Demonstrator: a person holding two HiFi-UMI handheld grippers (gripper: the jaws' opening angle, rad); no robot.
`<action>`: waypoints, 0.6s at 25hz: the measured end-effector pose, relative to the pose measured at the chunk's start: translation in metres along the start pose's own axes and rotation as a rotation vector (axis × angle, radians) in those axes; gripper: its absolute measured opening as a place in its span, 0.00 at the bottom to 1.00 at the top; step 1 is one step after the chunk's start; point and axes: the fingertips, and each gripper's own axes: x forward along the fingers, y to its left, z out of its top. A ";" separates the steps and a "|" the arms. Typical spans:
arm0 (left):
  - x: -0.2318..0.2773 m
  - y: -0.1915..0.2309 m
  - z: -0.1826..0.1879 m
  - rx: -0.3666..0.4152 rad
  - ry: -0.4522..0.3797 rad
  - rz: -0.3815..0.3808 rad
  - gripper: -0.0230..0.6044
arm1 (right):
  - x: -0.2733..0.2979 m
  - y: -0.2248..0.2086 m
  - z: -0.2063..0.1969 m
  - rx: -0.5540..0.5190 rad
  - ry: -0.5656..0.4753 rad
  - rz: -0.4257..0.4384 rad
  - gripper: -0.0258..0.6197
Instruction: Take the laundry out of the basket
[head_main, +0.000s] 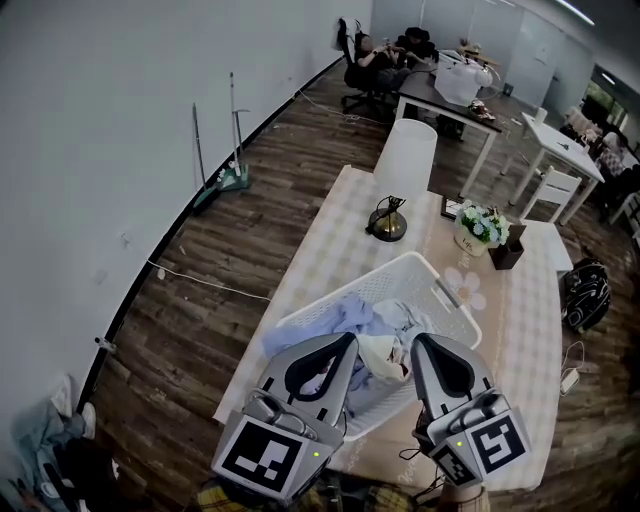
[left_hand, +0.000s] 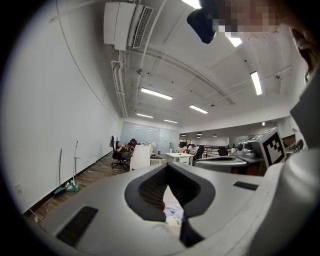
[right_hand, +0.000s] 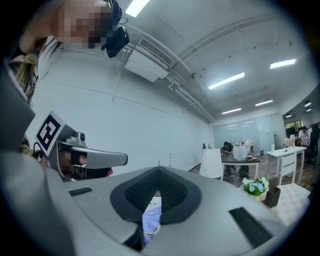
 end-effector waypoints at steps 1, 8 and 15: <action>0.003 0.001 -0.002 -0.004 0.007 -0.001 0.08 | 0.001 -0.001 -0.001 -0.002 0.002 0.000 0.07; 0.018 0.007 -0.010 -0.016 0.044 0.011 0.08 | 0.014 -0.007 -0.008 -0.026 0.042 0.029 0.07; 0.034 0.014 -0.026 -0.026 0.115 0.031 0.16 | 0.024 -0.014 -0.025 -0.028 0.114 0.110 0.07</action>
